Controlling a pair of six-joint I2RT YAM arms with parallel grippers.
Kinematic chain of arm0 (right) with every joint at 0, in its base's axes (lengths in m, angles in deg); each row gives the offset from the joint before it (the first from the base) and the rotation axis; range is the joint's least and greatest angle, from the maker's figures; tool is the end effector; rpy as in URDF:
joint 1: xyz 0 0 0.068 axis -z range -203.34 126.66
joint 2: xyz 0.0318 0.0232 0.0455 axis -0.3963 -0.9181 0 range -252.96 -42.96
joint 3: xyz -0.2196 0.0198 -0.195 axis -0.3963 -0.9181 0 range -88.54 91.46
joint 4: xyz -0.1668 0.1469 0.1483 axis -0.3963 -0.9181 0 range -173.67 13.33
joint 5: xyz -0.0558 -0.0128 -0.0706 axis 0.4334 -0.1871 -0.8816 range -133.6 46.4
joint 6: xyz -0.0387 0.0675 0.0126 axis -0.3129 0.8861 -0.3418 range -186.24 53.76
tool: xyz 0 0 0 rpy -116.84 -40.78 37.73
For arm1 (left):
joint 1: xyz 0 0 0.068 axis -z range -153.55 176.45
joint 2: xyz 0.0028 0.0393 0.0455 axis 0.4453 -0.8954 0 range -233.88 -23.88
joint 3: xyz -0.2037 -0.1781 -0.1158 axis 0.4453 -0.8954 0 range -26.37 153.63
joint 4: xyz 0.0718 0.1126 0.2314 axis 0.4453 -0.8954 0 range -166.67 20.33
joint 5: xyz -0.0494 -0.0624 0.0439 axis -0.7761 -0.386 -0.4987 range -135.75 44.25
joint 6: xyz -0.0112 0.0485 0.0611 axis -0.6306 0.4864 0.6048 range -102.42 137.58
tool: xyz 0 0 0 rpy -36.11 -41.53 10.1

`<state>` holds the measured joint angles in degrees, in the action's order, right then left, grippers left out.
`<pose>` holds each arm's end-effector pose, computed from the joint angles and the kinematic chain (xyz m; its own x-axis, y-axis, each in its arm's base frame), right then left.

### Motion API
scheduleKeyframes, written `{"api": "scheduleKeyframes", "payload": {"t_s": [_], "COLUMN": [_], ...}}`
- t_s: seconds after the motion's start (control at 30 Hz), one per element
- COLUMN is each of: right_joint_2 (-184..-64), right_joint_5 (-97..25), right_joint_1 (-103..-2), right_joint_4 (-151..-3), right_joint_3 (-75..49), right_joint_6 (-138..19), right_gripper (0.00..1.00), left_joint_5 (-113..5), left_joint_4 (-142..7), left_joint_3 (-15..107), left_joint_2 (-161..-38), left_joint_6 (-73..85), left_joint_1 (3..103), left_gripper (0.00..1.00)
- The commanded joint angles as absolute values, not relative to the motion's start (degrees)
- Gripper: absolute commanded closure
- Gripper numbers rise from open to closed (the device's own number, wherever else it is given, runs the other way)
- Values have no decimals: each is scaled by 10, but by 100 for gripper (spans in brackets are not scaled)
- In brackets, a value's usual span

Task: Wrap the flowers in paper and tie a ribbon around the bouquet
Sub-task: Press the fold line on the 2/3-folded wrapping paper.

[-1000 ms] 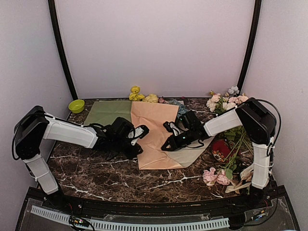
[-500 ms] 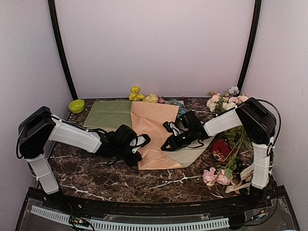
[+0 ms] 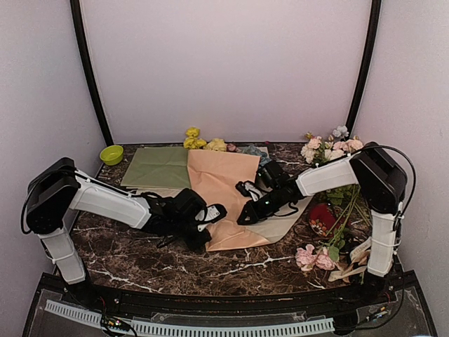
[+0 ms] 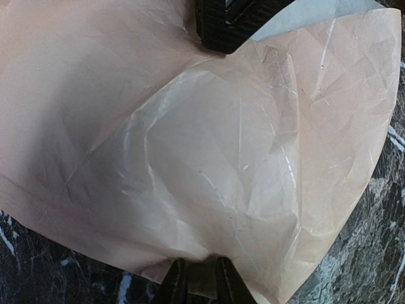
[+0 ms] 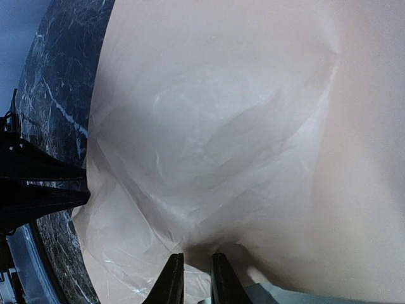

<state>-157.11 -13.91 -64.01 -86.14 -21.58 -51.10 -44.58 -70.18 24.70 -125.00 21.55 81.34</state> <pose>0.3004 0.3021 0.1203 -0.8135 -0.3998 -0.4224 -0.5802 0.6070 0.5430 0.2154 -0.3038 0.1310 -0.3869 0.6709 -0.6327 0.8394 0.5403 0.0596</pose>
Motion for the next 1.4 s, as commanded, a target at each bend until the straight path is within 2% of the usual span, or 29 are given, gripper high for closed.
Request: {"api": "scheduleKeyframes", "payload": {"t_s": [0.0,0.17,0.37,0.57,0.67,0.83,1.07,1.37], "right_joint_2": [-1538,-1532,-1587,-1628,-1633,-1627,-1627,-1620], "right_joint_5": [-135,-69,-58,-96,-116,-128,-125,-130], "right_joint_1": [-667,-687,-688,-688,-687,-688,-688,-689], "right_joint_4": [-939,-890,-857,-867,-876,-872,-871,-885], "right_joint_3": [-187,-191,-210,-229,-249,-263,-264,-266], "right_joint_6": [-535,-510,-480,-483,-486,-484,-484,-494], "right_gripper": [84,83,84,84,84,84,84,84], "left_joint_5": [-475,-475,-481,-503,-534,-587,-579,-503], "left_joint_4": [-783,-782,-772,-730,-718,-717,-631,-730], "left_joint_3": [238,237,228,226,252,309,385,568], "left_joint_2": [-1271,-1269,-1257,-1223,-1215,-1276,-1339,-1480], "left_joint_6": [231,230,229,231,217,172,164,133], "left_joint_1": [832,837,839,835,797,697,643,561], "left_gripper": [82,82,83,83,83,82,79,83]}}
